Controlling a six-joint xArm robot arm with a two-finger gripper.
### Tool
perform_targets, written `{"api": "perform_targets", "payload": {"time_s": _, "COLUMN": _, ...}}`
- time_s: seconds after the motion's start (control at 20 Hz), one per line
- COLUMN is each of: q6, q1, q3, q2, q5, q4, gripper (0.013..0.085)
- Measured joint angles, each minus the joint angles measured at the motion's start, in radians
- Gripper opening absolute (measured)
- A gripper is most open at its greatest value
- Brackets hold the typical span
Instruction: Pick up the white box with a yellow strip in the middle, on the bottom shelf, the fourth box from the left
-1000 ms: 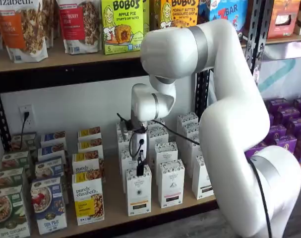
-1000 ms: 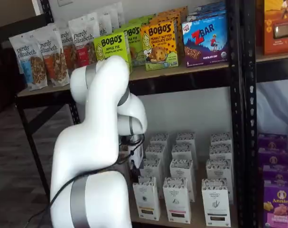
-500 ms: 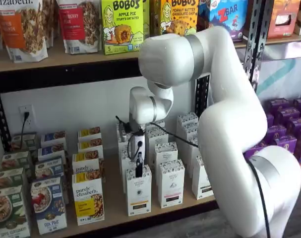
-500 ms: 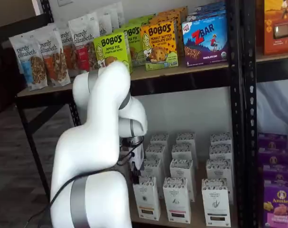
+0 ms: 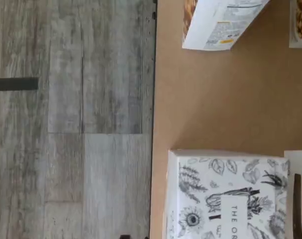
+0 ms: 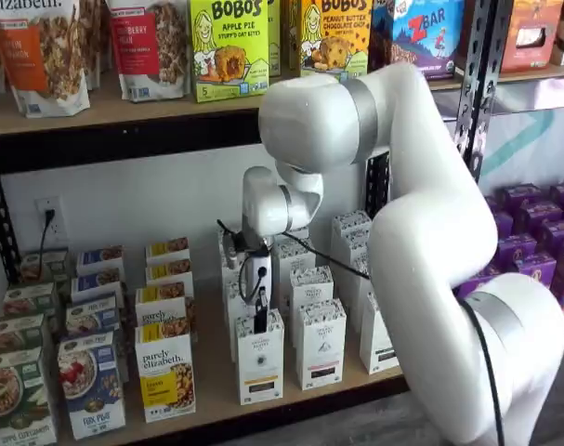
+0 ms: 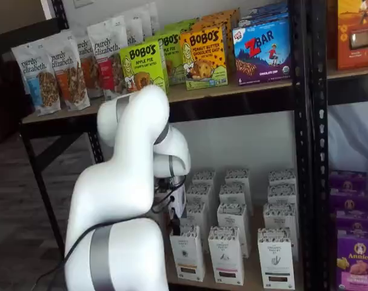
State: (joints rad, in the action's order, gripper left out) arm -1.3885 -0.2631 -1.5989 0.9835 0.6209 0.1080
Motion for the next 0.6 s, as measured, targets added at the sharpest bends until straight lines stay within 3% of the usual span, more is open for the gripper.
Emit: {"api": "perform_targets", "payload": {"time_s": 0.6, "q6": 0.026, "q1": 0.008, "q3": -0.121, "q2": 0.082, "q5": 0.063, "q4": -0.039, "gripper": 0.0850}}
